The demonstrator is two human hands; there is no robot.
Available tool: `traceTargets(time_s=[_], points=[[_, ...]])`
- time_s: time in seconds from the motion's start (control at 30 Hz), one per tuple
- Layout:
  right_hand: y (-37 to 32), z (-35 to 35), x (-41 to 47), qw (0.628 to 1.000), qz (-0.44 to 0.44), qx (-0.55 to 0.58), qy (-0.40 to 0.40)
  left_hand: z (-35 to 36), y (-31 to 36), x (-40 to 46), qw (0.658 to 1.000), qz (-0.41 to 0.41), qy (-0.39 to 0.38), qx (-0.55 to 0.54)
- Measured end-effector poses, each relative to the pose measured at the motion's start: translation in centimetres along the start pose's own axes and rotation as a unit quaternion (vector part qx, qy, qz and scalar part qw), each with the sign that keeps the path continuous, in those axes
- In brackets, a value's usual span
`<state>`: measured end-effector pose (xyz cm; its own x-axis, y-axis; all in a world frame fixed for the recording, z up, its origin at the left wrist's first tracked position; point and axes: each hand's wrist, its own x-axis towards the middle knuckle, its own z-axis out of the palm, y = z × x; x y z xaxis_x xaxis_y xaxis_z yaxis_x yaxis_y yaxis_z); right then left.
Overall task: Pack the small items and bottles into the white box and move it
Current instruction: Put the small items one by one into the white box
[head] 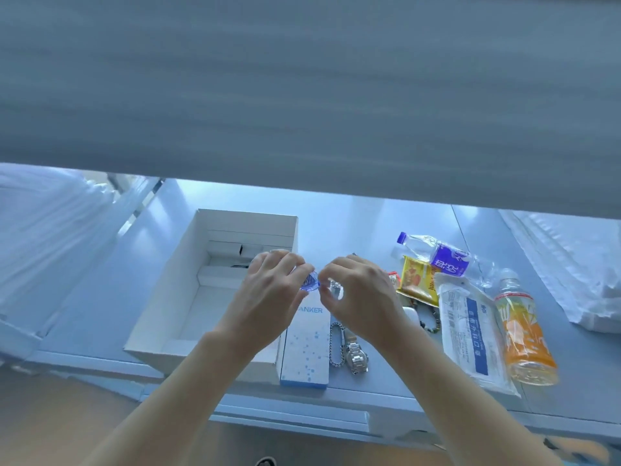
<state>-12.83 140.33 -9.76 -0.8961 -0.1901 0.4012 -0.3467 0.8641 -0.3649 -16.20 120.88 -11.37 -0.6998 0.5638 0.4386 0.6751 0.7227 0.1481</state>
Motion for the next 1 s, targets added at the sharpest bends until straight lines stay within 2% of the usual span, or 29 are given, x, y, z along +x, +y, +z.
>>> traceTargets(time_s=[0.43, 0.83, 1.0], points=[[-7.4, 5.9, 6.9, 0.992, -0.086, 0.029, -0.086, -3.7, -7.8, -4.7, 0.992, -0.11, 0.041, -0.043], [-10.1, 10.0, 9.6, 0.988, -0.102, 0.057, -0.103, -4.8, -13.2, -6.6, 0.995, -0.096, 0.003, -0.012], [-9.8, 11.4, 10.6, 0.987, -0.088, 0.008, -0.136, -4.6, -15.1, -7.6, 0.989, -0.147, -0.015, 0.01]])
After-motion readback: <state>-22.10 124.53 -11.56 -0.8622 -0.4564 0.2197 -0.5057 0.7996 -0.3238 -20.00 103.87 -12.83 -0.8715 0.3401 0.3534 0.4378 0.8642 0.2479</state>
